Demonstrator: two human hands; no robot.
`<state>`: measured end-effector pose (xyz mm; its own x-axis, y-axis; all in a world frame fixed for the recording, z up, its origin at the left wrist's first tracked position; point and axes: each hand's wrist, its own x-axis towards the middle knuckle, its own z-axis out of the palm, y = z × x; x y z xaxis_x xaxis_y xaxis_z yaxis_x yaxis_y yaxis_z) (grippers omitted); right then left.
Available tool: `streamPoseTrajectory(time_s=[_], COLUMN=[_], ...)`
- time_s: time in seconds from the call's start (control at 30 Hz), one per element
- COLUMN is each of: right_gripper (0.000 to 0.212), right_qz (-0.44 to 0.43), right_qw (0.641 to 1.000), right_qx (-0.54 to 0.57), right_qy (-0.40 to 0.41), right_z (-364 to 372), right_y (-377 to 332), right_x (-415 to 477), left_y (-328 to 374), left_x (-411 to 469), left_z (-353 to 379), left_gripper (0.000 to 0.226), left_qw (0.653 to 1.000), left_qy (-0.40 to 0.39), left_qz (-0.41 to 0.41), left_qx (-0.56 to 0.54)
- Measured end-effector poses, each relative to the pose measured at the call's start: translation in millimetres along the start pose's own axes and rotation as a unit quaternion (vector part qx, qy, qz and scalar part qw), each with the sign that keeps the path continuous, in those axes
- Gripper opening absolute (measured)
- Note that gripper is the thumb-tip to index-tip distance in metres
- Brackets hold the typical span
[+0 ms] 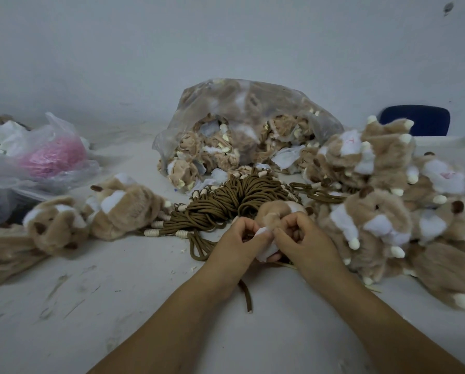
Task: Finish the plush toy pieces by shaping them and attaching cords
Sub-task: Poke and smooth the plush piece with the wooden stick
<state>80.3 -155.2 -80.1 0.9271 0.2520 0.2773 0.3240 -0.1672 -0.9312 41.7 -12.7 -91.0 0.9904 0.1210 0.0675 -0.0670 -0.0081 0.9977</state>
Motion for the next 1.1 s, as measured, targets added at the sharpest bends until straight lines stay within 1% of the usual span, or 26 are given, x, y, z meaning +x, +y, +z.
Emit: streamPoseTrajectory(time_s=[0.1,0.2,0.3,0.37,0.43,0.47,0.5,0.57,0.63,0.7,0.8,0.83,0.93,1.0,1.1], right_gripper=[0.014,0.014,0.015,0.014,0.012,0.012,0.012,0.016,0.019,0.016,0.008,0.011,0.023,0.021,0.014], right_qz=[-0.023,-0.053,-0.078,-0.088,-0.088,-0.087,-0.089,-0.106,-0.131,-0.165,-0.177,-0.172,-0.162,-0.154,-0.115], right_qw=[0.999,0.994,0.987,0.986,0.990,0.992,0.993,0.988,0.979,0.967,0.959,0.960,0.967,0.972,0.985], right_qx=[-0.025,-0.094,-0.137,-0.142,-0.109,-0.089,-0.078,-0.097,-0.129,-0.171,-0.213,-0.212,-0.194,-0.180,-0.129], right_qy=[-0.018,-0.024,-0.024,-0.022,-0.016,-0.008,0.006,0.052,0.090,0.093,0.061,0.053,0.024,0.007,-0.009], right_z=[-1,-1,-1,2,8,11,12,12,8,6,4,2,0,3,6], right_y=[-1,-2,0,2,6,8,9,9,8,8,10,9,8,6,3], right_x=[-1,-1,1,1,-1,-2,-2,0,1,2,3,3,3,1,-1], left_y=[0,-1,-3,-4,-4,-3,-3,0,4,6,6,6,4,4,4], left_x=[-1,-2,-3,-3,0,1,3,3,2,1,4,5,6,6,6], left_z=[1,2,3,4,2,2,1,1,3,1,-1,-1,-3,-4,-4], left_gripper=[0.020,0.016,0.016,0.017,0.016,0.017,0.018,0.018,0.015,0.013,0.011,0.012,0.017,0.017,0.018], left_qw=[0.994,0.971,0.948,0.943,0.955,0.965,0.976,0.991,0.981,0.967,0.961,0.963,0.969,0.968,0.969], left_qy=[0.028,0.078,0.107,0.115,0.130,0.136,0.143,0.130,0.084,0.062,0.061,0.063,0.052,0.040,0.026], left_qz=[0.031,0.083,0.141,0.152,0.120,0.096,0.067,0.005,-0.034,-0.047,-0.053,-0.053,-0.052,-0.058,-0.063], left_qx=[0.098,0.212,0.265,0.272,0.238,0.202,0.152,-0.005,-0.171,-0.242,-0.263,-0.255,-0.237,-0.239,-0.237])
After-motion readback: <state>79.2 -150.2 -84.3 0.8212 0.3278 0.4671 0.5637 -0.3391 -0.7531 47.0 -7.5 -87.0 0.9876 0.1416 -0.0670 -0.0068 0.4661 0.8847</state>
